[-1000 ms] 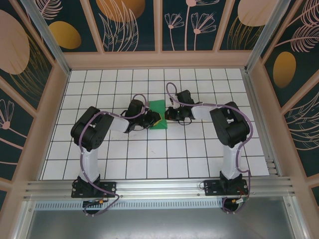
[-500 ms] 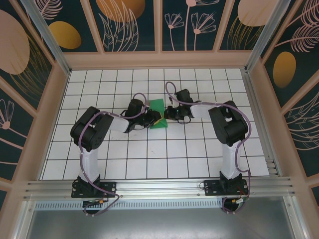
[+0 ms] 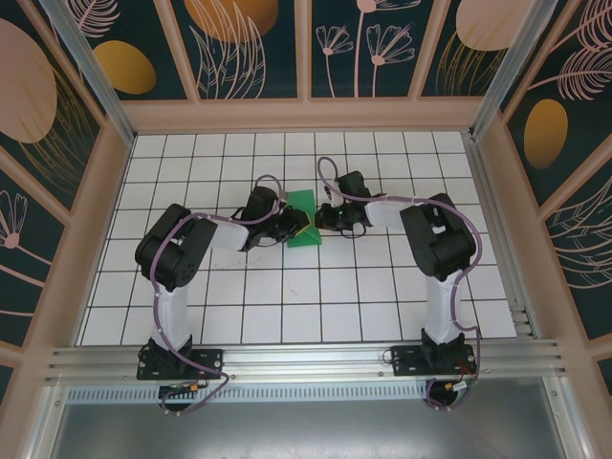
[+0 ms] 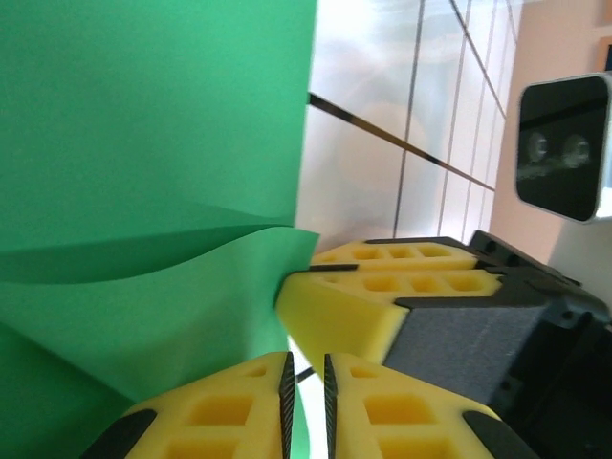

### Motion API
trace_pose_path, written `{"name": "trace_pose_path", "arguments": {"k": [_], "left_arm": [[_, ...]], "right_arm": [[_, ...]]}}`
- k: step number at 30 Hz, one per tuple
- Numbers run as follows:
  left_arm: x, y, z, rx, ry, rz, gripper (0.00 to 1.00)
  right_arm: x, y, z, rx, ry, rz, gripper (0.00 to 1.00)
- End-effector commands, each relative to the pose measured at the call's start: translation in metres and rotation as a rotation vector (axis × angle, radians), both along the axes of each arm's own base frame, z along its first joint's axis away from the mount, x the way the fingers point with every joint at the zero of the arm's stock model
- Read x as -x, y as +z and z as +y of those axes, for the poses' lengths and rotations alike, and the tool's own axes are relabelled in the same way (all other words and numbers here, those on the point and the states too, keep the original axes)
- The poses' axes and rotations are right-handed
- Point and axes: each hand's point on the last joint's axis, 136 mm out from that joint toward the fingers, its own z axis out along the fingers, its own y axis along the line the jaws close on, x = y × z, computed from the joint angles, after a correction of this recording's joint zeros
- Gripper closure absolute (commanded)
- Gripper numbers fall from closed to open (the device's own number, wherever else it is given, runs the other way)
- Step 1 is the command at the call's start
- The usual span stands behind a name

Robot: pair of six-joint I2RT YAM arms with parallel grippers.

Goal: Fold a paper plane with a square sheet of paper (pick it up from the middle)
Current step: Fold the triangle a second time at the center of the table.

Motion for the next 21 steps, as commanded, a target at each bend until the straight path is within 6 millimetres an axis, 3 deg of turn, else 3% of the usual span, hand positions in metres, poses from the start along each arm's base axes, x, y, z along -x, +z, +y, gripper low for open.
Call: {"name": "trace_pose_path", "arguments": {"k": [1, 17, 21], "left_arm": [[0.001, -0.015, 0.003, -0.055, -0.001, 0.015, 0.81], [0.005, -0.026, 0.009, -0.089, 0.014, 0.041, 0.82], [0.006, -0.030, 0.011, -0.105, 0.020, 0.052, 0.82]], "right_arm": [[0.001, -0.020, -0.007, 0.052, -0.004, 0.029, 0.90], [0.001, -0.023, -0.007, 0.061, -0.002, 0.038, 0.87], [-0.001, -0.012, -0.006, 0.052, -0.007, 0.026, 0.84]]}}
